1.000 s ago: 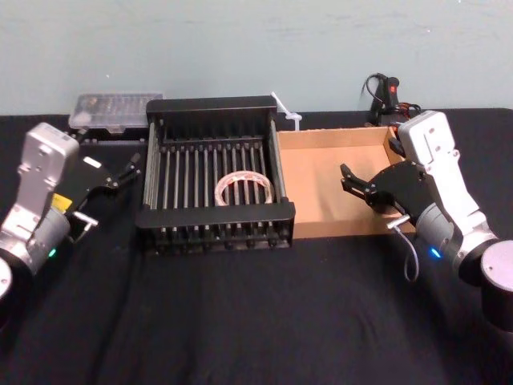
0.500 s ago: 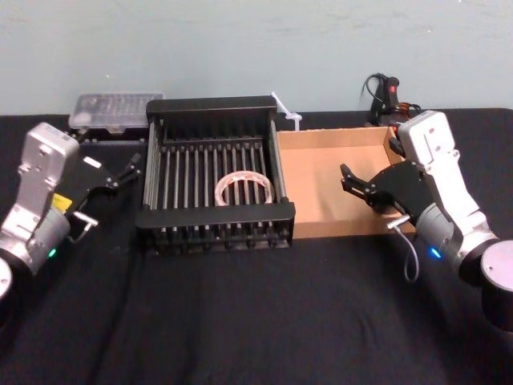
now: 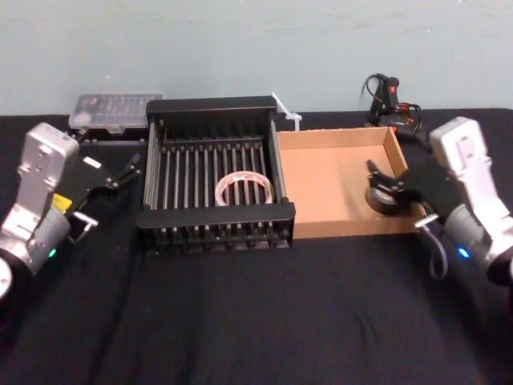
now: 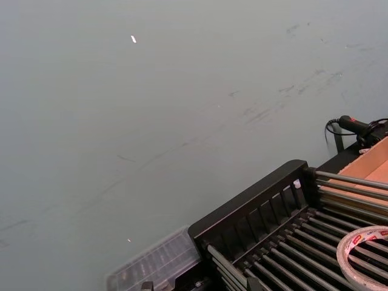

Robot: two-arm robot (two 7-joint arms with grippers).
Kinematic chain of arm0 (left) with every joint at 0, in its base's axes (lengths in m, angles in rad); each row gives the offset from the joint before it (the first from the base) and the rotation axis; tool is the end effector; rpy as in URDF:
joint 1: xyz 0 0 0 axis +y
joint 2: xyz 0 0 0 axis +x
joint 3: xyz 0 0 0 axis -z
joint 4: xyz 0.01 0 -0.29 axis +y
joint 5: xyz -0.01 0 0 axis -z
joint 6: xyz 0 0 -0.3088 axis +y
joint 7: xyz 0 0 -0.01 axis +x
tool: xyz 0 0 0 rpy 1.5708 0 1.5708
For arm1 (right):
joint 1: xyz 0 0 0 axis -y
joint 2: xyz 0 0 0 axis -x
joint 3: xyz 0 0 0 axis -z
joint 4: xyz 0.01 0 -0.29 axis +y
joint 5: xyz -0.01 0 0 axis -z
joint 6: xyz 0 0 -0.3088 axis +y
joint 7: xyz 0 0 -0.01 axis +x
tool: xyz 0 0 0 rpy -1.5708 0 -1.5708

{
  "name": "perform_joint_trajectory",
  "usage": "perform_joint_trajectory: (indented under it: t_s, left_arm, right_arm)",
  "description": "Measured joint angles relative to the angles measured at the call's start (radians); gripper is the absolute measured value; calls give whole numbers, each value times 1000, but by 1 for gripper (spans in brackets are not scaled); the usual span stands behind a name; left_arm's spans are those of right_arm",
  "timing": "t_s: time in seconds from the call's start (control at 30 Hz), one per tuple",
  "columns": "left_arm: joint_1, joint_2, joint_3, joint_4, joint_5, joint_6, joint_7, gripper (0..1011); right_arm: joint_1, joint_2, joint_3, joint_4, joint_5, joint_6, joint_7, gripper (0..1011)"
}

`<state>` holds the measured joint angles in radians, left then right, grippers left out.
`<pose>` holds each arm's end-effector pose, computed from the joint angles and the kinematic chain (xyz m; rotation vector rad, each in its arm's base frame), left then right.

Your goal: Pick up the white tape and place it into the black box , Pick up the silver tape and place it into the brown box.

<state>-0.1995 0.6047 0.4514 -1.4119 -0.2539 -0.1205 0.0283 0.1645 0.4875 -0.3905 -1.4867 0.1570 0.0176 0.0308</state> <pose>0.3581 0.0827 -0.3023 0.3046 -0.2850 1.2480 0.3550 -0.0432 -0.2929 -0.3269 -0.2293 -1.2086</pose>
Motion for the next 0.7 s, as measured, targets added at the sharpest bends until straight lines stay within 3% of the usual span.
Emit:
perform_joint_trajectory:
  t_s: [0.17, 0.27, 0.7]
  left_arm:
    - [0, 0, 0, 0, 0, 0, 0, 1001]
    - [0, 0, 0, 0, 0, 0, 0, 1001]
    - [0, 0, 0, 0, 0, 0, 0, 1002]
  right_arm:
    - [24, 81, -42, 52, 66, -95, -40, 1002]
    - [32, 105, -55, 67, 86, -124, -53, 1002]
    - [35, 116, -61, 74, 96, -137, -59, 1002]
